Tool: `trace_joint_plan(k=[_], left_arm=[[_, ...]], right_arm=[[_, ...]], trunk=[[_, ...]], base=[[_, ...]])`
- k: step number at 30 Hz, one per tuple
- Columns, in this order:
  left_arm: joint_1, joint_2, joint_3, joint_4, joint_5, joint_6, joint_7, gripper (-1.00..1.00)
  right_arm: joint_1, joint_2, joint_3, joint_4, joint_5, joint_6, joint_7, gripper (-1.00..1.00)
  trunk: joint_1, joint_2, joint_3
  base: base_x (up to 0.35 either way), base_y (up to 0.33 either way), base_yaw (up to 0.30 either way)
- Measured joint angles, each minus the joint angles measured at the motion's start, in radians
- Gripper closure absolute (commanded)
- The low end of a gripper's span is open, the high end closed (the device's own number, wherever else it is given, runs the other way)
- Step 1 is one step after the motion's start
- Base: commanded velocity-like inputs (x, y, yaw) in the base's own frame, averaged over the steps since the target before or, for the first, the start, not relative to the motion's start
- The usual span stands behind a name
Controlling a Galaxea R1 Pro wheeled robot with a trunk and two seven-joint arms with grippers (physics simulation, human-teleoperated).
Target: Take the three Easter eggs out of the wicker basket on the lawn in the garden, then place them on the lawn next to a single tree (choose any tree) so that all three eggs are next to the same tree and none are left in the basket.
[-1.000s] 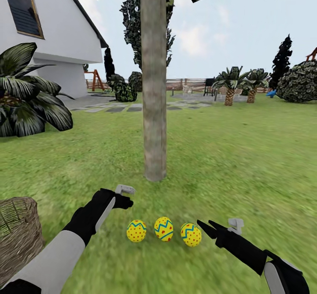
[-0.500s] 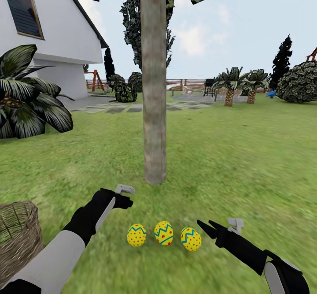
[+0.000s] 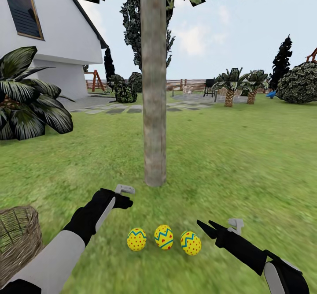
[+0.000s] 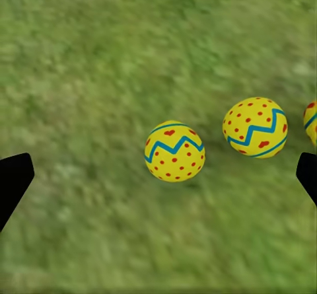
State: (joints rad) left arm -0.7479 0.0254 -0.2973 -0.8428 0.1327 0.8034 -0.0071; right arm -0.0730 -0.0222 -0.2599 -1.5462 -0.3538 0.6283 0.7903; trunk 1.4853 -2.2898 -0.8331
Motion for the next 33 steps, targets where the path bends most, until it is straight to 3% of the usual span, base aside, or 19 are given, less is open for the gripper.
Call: trace_joint_plan(k=[33], left_arm=[[0.000,0.000,0.000,0.000,-0.002,0.000,0.006,-1.00]], right_arm=[[-0.001,-0.001,0.000,0.000,0.000,0.000,0.000,-1.00]], trunk=[[-0.127,0.231,0.103]], base=[[0.000,0.000,0.000]])
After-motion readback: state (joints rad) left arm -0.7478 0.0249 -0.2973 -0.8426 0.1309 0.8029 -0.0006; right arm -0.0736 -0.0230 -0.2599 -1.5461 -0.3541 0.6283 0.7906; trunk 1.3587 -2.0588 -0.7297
